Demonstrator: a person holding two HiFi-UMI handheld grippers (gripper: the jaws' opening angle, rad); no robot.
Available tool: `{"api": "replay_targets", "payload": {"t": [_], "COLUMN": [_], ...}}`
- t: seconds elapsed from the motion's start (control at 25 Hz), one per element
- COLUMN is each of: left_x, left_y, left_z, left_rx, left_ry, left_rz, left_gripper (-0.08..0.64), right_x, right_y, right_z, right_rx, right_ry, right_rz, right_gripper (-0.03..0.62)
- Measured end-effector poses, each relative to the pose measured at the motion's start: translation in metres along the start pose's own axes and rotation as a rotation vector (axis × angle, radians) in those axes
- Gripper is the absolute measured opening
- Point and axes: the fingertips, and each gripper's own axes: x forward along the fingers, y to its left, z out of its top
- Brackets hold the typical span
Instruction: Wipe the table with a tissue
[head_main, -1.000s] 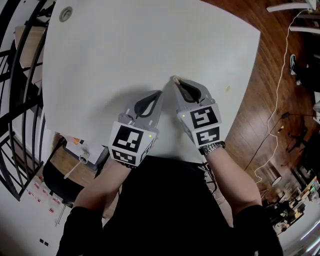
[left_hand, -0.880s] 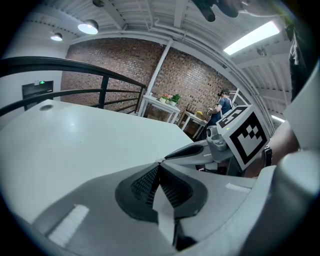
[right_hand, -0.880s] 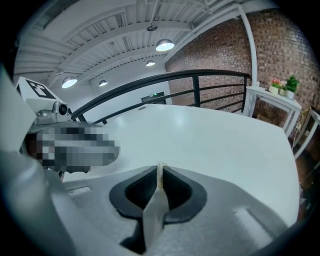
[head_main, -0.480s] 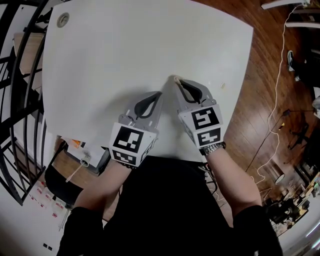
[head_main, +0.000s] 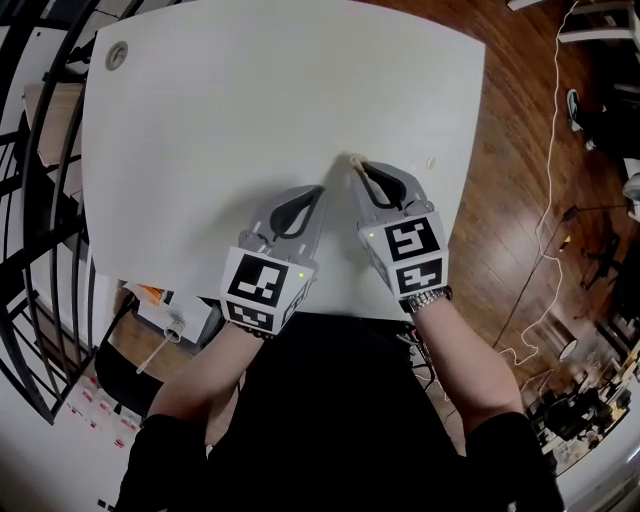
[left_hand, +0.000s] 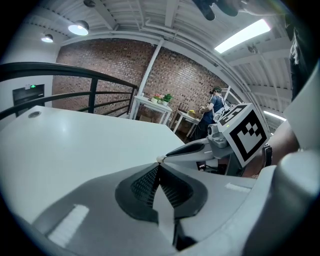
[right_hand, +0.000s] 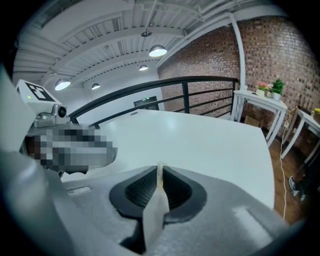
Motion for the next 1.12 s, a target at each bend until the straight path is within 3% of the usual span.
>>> {"api": "replay_targets", "payload": {"t": [0.8,1.12], "left_x": [0.028,0.029], "left_y": [-0.065,-0.070], "left_z": [-0.002,-0.006], "left_rx": [0.088,0.100], "left_ry": [0.046,0.053], "left_rz": [-0.122,-0.165], "left_gripper": [0.009,0.009], "right_x": [-0.054,-0.060], "right_y": [-0.050,-0.058], "right_z": [-0.042,-0.054], "right_rx": [0.111,0.140], "right_ry": [-0.016,0.001], "right_rz": [-0.131,-0.179], "right_gripper": [0.026,0.026]}}
